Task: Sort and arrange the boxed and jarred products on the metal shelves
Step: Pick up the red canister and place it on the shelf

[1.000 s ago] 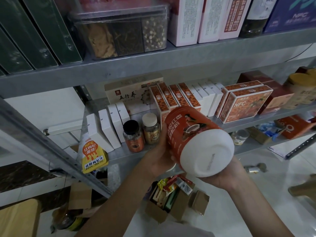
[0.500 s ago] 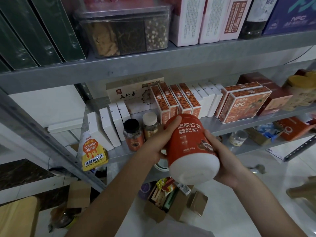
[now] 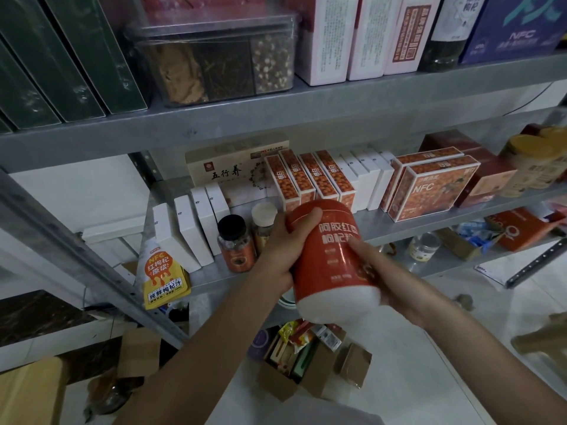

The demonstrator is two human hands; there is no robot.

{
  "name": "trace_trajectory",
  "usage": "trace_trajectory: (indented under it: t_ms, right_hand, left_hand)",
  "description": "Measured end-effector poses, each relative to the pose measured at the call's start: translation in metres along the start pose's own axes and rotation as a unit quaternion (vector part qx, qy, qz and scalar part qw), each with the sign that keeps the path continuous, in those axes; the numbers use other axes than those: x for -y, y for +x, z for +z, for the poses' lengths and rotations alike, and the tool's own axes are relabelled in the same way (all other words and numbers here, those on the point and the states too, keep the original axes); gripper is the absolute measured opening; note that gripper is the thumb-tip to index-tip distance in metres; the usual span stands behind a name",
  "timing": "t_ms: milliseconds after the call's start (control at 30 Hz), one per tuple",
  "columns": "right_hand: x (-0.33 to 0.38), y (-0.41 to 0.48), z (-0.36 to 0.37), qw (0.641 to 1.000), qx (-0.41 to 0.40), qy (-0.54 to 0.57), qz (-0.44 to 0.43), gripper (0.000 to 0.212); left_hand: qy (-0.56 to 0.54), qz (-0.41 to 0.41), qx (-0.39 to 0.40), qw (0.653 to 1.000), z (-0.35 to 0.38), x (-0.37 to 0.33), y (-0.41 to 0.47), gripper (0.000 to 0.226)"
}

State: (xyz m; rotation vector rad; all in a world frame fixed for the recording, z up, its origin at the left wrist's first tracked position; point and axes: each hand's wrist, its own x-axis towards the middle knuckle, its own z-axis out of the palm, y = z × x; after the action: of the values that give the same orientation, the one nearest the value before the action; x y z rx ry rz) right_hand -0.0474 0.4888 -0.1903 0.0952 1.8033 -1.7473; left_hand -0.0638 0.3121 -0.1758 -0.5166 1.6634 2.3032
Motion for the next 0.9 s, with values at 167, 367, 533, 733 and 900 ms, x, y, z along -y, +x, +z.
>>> trace_trajectory:
  t_ms: [167,367,533,733,900]
  right_hand:
    - [-0.002,0.001,0.004,0.992,-0.013,-0.042,-0.118,0.095]
    - [-0.002,0.003,-0.004,0.987,0.017,0.074,-0.141,0.109]
    - [-0.005,0.006,-0.009,0.954,0.131,0.268,-0.041,0.085]
    - [-0.006,0.012,-0.005,0.916,0.160,0.366,-0.034,0.084]
    - [0.001,0.010,-0.003,0.943,0.047,0.306,-0.126,0.065]
  left_hand:
    - [0.045,0.117,0.017,0.992,0.004,0.000,-0.009,0.064]
    - [0.080,0.111,0.093,0.986,-0.015,-0.015,-0.012,0.053]
    - [0.084,0.098,0.104,0.986,-0.033,-0.015,-0.010,0.041]
    - [0.037,0.063,0.081,0.994,-0.033,-0.003,-0.011,0.054]
    - [-0.043,-0.041,0.077,0.995,-0.032,0.012,-0.023,0.055]
